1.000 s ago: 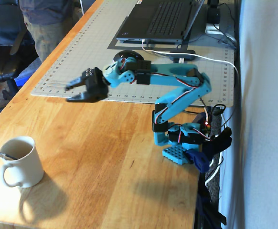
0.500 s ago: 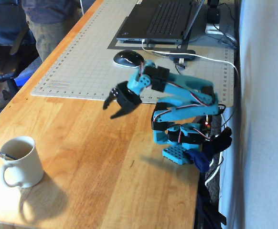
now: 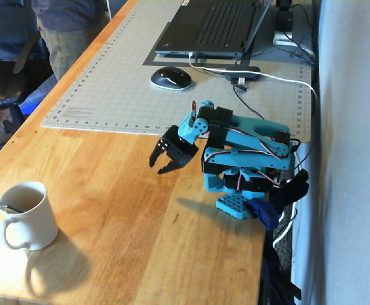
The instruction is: Grasp a pen and put it in a mug.
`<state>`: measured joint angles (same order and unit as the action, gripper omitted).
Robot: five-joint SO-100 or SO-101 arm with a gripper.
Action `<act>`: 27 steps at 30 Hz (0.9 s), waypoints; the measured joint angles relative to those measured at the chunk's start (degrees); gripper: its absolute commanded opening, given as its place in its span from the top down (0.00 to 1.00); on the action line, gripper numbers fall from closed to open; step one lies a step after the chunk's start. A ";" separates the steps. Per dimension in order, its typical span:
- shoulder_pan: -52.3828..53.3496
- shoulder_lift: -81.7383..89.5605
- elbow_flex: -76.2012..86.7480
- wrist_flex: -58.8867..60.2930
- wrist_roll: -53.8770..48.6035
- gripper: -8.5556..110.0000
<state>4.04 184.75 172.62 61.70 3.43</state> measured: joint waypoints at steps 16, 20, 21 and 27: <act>0.00 1.49 1.58 0.35 -2.81 0.87; 0.00 2.20 4.48 0.35 -2.81 0.87; 0.00 2.20 5.01 0.35 -2.81 0.87; -0.18 2.37 7.03 0.53 -3.43 0.87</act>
<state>3.87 187.12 179.65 62.23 0.00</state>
